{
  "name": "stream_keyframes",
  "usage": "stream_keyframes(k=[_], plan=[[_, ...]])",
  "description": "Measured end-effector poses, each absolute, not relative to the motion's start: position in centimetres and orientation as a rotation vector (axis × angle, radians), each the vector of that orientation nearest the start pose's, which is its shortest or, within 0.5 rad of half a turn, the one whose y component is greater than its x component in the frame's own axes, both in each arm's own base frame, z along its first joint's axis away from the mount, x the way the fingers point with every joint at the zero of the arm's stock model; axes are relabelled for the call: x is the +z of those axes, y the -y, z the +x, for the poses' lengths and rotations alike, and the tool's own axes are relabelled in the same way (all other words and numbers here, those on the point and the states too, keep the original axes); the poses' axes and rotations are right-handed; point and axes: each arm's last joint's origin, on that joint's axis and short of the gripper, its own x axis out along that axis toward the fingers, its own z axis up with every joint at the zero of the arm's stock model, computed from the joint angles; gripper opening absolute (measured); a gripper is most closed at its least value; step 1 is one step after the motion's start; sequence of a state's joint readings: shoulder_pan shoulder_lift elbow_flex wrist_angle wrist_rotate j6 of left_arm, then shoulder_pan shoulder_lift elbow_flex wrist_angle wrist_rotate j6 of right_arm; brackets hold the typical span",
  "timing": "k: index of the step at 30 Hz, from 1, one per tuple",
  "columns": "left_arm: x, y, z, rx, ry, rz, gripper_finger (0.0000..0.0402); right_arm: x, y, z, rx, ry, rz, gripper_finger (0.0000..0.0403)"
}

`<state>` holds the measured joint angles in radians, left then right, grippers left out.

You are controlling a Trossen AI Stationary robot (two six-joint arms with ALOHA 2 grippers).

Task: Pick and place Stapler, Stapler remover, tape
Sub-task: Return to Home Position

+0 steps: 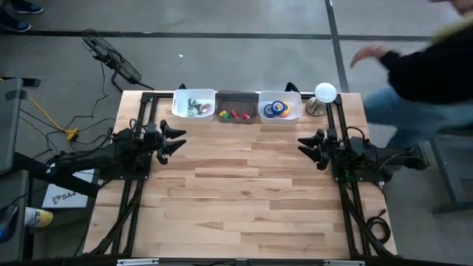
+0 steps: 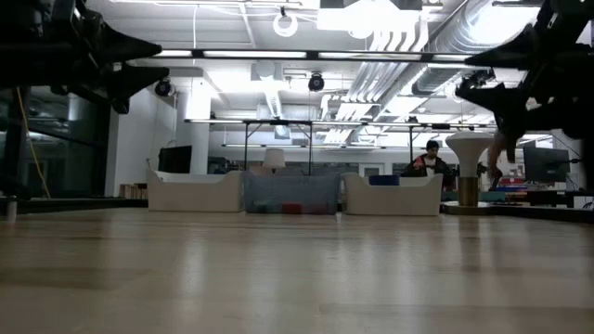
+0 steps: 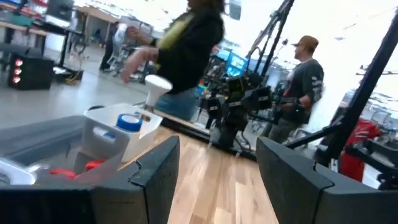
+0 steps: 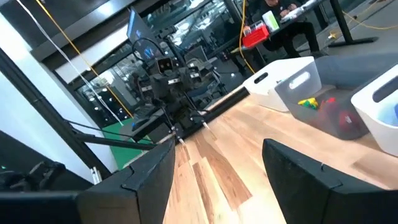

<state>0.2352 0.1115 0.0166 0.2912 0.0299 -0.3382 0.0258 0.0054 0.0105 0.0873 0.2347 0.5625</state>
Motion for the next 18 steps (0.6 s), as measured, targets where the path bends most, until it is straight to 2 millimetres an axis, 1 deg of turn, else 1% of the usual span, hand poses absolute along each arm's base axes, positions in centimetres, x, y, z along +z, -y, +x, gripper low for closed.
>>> stream_keyframes(k=[6, 11, 16, 18], plan=[[18.0, -2.3, 9.5, 0.201, 0.165, -0.324, 0.0209, 17.3, 0.5, 9.6, -0.198, 0.124, 0.562, 0.0232], [16.8, -2.3, 9.4, 0.247, 0.054, -0.346, 0.0209, 17.3, 0.5, 9.6, -0.223, 0.124, 0.515, 0.0233], [17.0, -2.2, 9.5, 0.219, 0.040, -0.346, 0.0209, 17.3, 0.6, 9.6, -0.250, 0.124, 0.464, 0.0233], [17.0, -2.2, 9.5, 0.212, 0.043, -0.382, 0.0209, 17.3, 0.6, 9.6, -0.250, 0.122, 0.452, 0.0234]])
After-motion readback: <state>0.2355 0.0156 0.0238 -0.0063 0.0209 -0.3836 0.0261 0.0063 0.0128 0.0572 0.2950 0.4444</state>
